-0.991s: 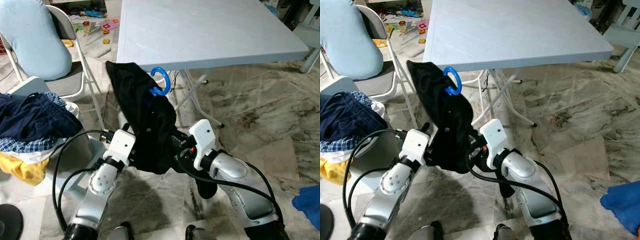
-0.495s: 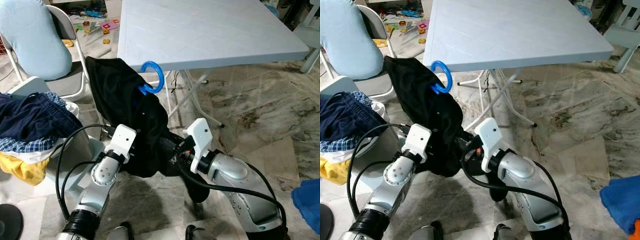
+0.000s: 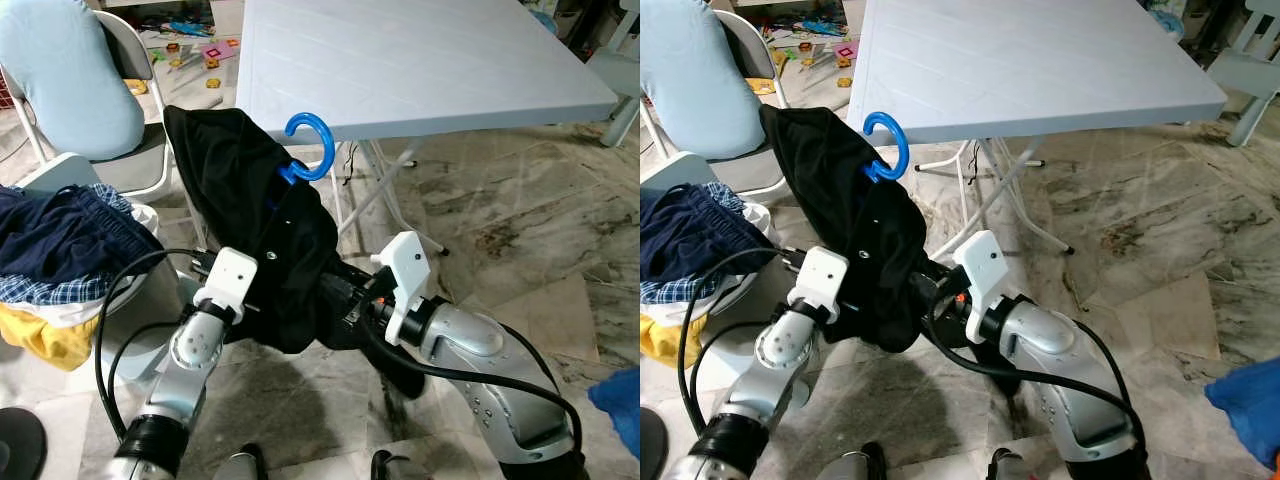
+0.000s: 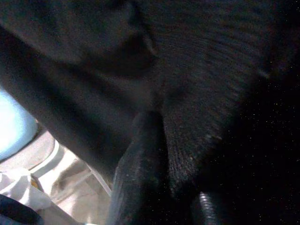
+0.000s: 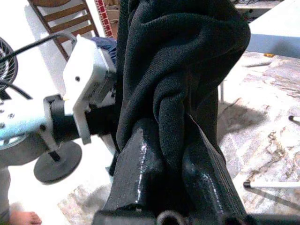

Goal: Hang hanger

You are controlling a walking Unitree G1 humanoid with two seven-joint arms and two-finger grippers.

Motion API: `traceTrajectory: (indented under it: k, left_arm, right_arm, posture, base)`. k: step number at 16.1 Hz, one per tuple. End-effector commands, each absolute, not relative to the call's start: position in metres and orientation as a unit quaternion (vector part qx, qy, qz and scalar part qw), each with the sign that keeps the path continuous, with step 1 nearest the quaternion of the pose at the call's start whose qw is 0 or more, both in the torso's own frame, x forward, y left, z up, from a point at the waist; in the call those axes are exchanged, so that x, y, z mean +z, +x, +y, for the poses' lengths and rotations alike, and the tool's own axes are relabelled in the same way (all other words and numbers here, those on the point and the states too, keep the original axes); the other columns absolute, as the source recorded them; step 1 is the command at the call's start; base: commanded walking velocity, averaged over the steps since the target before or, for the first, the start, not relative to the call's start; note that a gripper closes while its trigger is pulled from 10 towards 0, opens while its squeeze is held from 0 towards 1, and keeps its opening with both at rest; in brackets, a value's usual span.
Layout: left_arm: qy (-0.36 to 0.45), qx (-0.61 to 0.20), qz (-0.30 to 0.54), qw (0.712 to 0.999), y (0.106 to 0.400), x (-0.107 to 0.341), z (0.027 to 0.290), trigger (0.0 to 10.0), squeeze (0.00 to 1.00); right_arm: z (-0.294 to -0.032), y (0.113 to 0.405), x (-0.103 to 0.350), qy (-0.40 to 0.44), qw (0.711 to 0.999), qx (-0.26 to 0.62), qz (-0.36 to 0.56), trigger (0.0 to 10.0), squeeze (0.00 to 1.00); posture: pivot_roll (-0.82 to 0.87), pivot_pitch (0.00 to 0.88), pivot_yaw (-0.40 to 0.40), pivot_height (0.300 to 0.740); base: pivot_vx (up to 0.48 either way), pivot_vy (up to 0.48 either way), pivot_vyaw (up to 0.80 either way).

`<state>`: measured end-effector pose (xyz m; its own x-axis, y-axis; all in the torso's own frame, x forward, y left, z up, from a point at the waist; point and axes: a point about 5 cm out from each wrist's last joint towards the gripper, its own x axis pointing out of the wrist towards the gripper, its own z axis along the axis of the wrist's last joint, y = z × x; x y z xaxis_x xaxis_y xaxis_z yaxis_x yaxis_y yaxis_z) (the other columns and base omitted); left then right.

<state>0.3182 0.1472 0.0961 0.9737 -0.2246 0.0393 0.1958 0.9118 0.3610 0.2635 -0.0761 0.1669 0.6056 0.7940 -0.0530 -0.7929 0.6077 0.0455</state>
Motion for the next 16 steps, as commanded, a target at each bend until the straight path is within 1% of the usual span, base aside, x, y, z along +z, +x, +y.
traceTrajectory:
  k: [1, 9, 11, 14, 16]
  left_arm:
    - [0.187, -0.096, -0.037, 0.977, 0.319, 0.095, 0.154, 0.0, 0.00]
    - [0.196, -0.081, -0.042, 0.976, 0.323, 0.097, 0.160, 0.0, 0.00]
    - [0.201, -0.064, -0.046, 0.976, 0.323, 0.098, 0.165, 0.0, 0.00]
    - [0.212, -0.048, -0.057, 0.974, 0.323, 0.102, 0.170, 0.0, 0.00]
    - [0.213, -0.048, -0.067, 0.974, 0.323, 0.105, 0.172, 0.0, 0.00]
  right_arm:
    - [-0.071, 0.258, 0.180, 0.012, 0.885, 0.466, 0.004, 10.0, 0.00]
    - [-0.074, 0.253, 0.175, -0.003, 0.874, 0.486, 0.020, 10.0, 0.00]
    - [-0.073, 0.253, 0.169, -0.015, 0.872, 0.489, 0.027, 10.0, 0.00]
    - [-0.073, 0.253, 0.167, -0.022, 0.872, 0.488, 0.029, 10.0, 0.00]
    - [-0.074, 0.257, 0.163, -0.042, 0.880, 0.472, 0.031, 10.0, 0.00]
  posture:
    - [-0.10, 0.180, 0.039, 0.740]
    - [-0.09, 0.172, 0.032, 0.740]
    - [-0.09, 0.170, 0.030, 0.740]
    - [-0.09, 0.169, 0.029, 0.740]
    - [-0.09, 0.170, 0.029, 0.740]
  base:
    - [0.000, 0.000, 0.00]
    - [0.000, 0.000, 0.00]
    - [0.000, 0.000, 0.00]
    - [0.000, 0.000, 0.00]
    - [0.000, 0.000, 0.00]
